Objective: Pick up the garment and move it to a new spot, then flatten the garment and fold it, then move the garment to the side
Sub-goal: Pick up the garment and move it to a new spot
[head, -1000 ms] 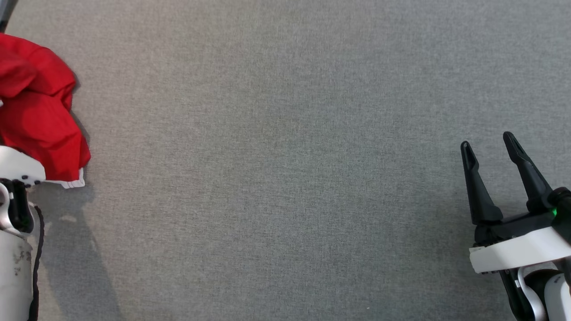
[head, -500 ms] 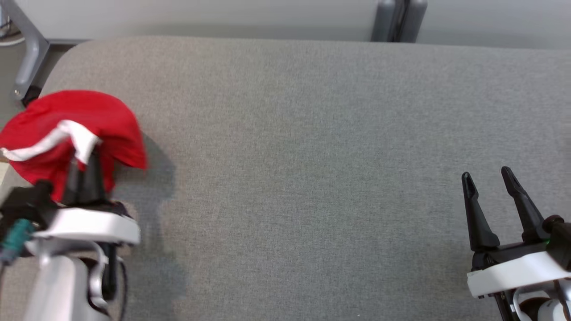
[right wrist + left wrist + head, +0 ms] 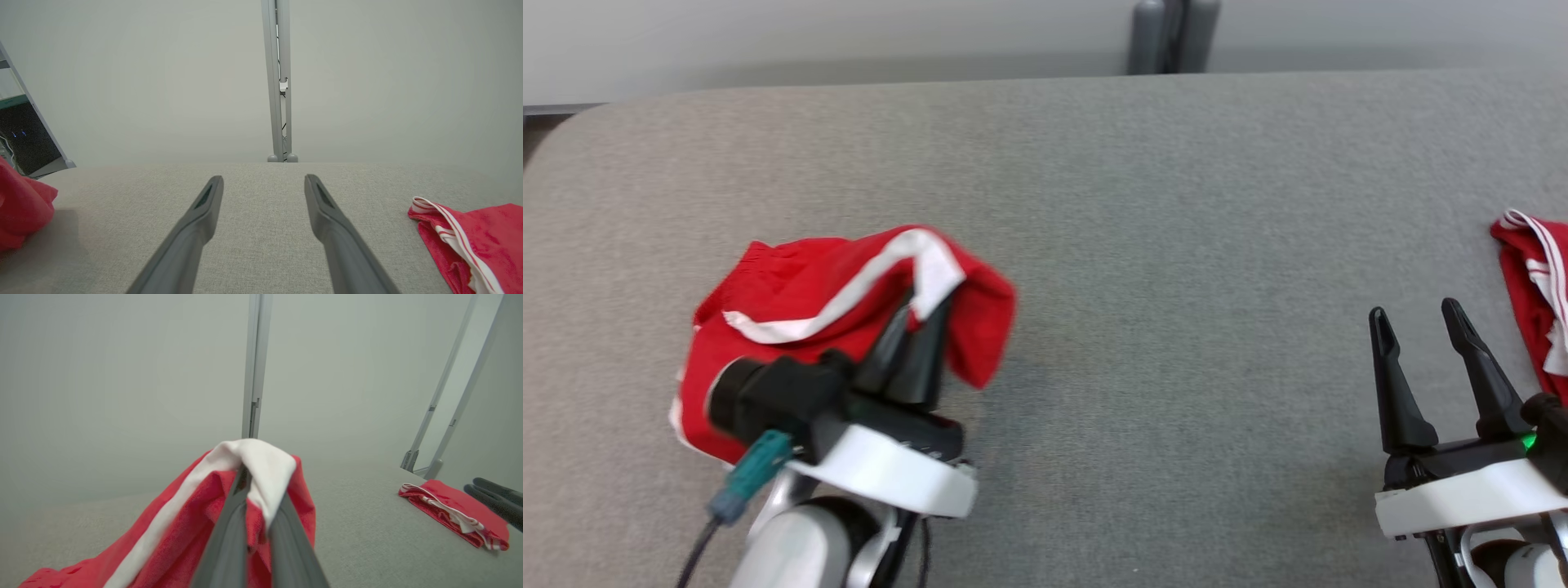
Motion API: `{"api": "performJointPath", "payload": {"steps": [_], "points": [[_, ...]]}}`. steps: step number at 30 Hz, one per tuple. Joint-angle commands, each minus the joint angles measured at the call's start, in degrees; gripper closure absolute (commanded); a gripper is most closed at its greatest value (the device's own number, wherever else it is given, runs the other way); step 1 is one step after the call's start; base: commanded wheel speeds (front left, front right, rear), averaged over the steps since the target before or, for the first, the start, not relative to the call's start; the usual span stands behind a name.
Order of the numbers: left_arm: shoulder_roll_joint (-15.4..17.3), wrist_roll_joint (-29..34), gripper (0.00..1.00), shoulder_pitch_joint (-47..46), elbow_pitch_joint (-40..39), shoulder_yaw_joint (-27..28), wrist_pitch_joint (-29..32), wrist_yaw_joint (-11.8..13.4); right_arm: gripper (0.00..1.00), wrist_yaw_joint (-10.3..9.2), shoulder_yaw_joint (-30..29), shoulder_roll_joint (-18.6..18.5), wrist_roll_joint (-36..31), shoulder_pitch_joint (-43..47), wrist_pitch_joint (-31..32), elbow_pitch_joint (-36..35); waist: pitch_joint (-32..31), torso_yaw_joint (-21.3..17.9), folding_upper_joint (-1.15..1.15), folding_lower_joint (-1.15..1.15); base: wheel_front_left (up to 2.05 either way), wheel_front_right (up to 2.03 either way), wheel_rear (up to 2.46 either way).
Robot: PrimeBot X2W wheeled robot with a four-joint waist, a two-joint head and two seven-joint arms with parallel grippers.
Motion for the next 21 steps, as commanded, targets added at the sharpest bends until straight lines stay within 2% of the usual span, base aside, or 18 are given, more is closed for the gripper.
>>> {"api": "performJointPath", "payload": {"steps": [1, 5, 9, 16, 21], "points": [[0.1, 0.4, 1.0, -1.5, -0.3, -0.5, 0.0, -0.5, 0.0, 0.01, -0.2, -0.1, 0.4, -0.5, -0.5, -0.1, 1.6, -1.9, 0.0, 0.0, 0.0, 0.0, 0.0], [-1.0, 1.0, 1.0, -6.4, -0.9, -6.8, 1.3, -3.1, 0.0, 0.01, 0.2, 0.1, 0.9, -1.9, -1.5, 0.8, 3.6, -6.1, 0.0, 0.0, 0.0, 0.0, 0.0], [-1.7, 0.7, 1.0, -11.1, -1.3, -12.7, 1.7, -4.5, 0.0, 0.01, 0.5, 0.2, 1.7, -2.8, -2.8, 2.3, 5.3, -10.6, 0.0, 0.0, 0.0, 0.0, 0.0], [-1.9, 0.2, 1.0, -16.2, 4.2, -18.4, 4.2, -3.7, 0.0, 0.01, 1.1, 0.4, 4.3, -3.9, -5.3, 5.0, 9.5, -16.4, 0.0, 0.0, 0.0, 0.0, 0.0], [-2.0, -0.7, 1.0, -16.7, 12.0, -19.7, 5.1, -4.4, 0.0, 0.01, 1.5, 0.3, 5.8, -4.7, -7.0, 7.1, 11.6, -17.6, 0.0, 0.0, 0.0, 0.0, 0.0]]}}
